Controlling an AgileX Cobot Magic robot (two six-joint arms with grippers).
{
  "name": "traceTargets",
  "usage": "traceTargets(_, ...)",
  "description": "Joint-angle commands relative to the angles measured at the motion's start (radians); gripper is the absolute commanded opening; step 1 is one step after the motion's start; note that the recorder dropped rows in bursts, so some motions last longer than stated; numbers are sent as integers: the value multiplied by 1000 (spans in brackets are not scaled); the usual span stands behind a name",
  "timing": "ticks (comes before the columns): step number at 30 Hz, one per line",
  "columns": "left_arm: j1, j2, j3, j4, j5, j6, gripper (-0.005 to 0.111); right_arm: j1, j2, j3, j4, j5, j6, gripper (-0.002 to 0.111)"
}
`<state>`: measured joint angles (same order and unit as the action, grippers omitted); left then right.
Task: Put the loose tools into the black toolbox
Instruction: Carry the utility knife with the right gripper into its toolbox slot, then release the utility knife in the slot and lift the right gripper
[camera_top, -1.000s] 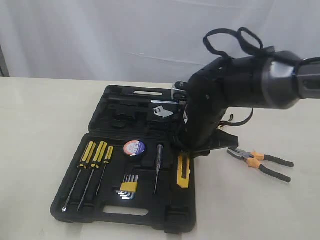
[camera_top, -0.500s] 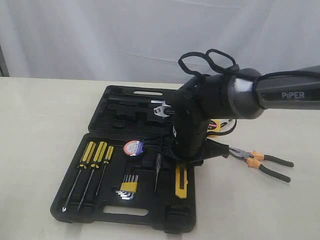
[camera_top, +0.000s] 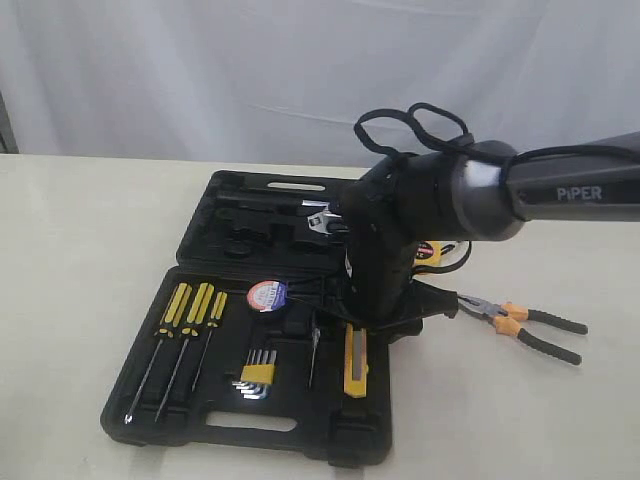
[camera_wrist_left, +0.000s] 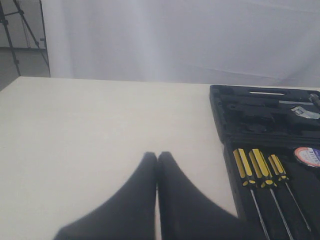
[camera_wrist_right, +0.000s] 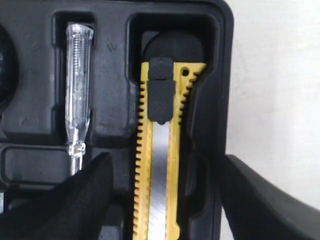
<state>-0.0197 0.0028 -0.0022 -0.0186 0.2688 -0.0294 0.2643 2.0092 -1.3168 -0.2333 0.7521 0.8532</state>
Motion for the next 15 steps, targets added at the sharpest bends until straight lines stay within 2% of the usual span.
traceTargets(1, -2, -3, 2, -2, 0, -1, 0, -1, -9, -9, 3, 10, -5, 60)
traceTargets(3, -2, -3, 2, -2, 0, -1, 0, -1, -22, -9, 27, 18, -38, 54)
traceTargets(4, -2, -3, 2, -2, 0, -1, 0, -1, -32, -9, 42, 24, -64, 47)
traceTargets(8, -2, -3, 2, -2, 0, -1, 0, -1, -75, -9, 72, 91, -181, 1)
traceTargets(15, -2, -3, 2, -2, 0, -1, 0, -3, -91, -7, 106, 163, -332, -1)
